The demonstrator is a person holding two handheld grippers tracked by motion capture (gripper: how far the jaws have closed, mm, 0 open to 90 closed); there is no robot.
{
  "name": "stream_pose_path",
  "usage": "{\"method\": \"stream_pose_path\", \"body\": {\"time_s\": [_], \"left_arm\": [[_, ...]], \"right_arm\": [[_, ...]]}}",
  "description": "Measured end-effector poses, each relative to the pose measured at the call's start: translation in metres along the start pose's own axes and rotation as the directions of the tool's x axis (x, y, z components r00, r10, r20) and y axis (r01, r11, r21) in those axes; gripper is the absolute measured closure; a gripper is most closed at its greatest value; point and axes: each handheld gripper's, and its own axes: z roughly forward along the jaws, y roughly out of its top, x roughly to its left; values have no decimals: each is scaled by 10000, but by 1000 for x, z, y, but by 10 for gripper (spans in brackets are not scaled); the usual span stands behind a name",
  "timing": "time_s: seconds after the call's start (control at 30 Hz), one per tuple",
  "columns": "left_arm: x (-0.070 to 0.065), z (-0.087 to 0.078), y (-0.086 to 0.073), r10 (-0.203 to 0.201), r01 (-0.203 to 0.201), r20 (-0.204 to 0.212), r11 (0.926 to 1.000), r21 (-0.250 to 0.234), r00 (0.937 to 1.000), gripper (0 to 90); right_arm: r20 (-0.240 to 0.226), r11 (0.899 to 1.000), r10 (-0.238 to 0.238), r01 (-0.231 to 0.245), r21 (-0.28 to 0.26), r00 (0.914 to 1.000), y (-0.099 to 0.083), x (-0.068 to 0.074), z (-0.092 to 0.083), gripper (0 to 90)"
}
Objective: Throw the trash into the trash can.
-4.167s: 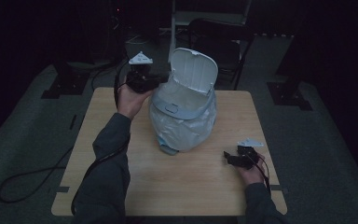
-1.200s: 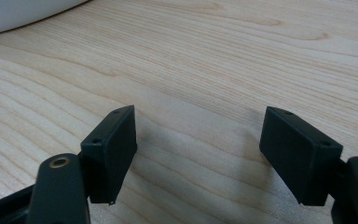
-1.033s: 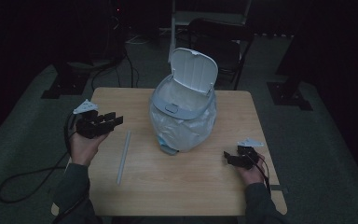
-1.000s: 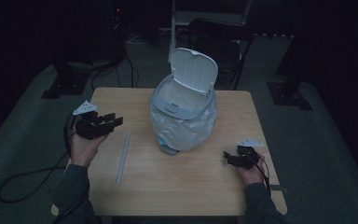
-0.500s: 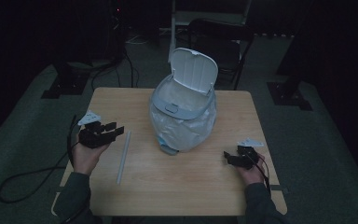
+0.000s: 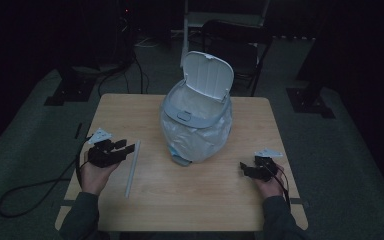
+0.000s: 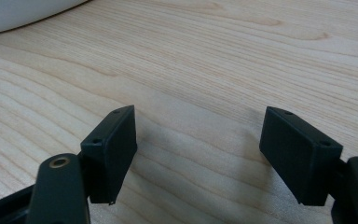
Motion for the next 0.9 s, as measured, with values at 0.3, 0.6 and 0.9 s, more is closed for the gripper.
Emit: {"method": "stream_pose_path", "body": {"time_s": [0.3,0.6,0.9], "left_arm": [[-2,9,-19,-104,103,19,9992,390,9999,560],[0,17,-37,-217,230,-197,9972,709,9996,566],[2,23,-53,-195,256,-546,9933,1129,9983,565]], "right_arm": [[4,10000,-10,10,-6,10000,0,0,0,263],[1,10000,-5,5,-5,10000,0,0,0,262],[-2,10000,3,-3,-4,10000,0,0,0,263]]}}
